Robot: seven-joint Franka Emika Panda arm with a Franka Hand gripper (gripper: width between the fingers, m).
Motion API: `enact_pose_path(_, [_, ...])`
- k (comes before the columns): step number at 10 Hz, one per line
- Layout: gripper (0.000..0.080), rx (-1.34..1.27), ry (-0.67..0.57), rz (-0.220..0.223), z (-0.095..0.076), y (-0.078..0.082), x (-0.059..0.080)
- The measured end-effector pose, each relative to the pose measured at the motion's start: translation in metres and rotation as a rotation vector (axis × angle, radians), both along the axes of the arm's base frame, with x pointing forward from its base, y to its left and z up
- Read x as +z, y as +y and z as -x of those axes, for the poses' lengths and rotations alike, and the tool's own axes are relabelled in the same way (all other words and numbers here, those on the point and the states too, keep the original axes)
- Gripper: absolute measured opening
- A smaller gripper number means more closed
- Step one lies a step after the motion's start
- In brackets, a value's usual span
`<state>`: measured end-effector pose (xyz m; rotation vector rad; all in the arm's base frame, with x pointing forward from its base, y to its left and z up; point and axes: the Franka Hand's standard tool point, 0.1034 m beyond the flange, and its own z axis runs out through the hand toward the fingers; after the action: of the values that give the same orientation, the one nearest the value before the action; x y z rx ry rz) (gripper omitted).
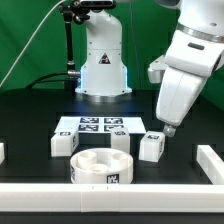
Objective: Assemble stool
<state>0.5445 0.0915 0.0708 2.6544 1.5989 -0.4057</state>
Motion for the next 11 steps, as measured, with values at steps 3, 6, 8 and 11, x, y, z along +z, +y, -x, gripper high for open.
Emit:
enact_pose_path(3, [0.0649,0.0,0.0,0.0,0.0,0.0,0.0])
enact_pose_path(6, [0.0649,0.104,-0.035,-0.058,-0.004,-0.029,-0.004])
enact_pose_path(8, [0.0649,0.161,-0.047,-0.107,-0.01,-0.062,-0.004])
enact_pose_path(11, [0.0649,0.181,-0.049,-0.12,-0.014,-0.07,-0.004])
